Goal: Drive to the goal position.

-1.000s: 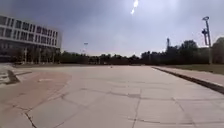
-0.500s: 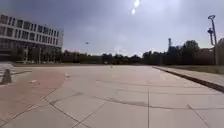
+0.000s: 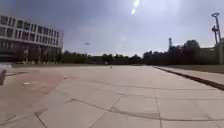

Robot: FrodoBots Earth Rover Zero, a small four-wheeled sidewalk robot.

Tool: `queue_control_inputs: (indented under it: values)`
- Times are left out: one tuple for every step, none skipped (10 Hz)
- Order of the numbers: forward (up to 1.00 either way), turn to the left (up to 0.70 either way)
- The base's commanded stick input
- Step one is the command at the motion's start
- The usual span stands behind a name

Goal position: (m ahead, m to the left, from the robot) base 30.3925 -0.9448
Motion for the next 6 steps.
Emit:
queue_control_inputs:
  values:
    - [0.7, -0.22]
    - [0.7, -0.19]
    - [0.7, -0.14]
    - [0.7, -0.06]
    - [0.7, -0.01]
    - [0.7, -0.01]
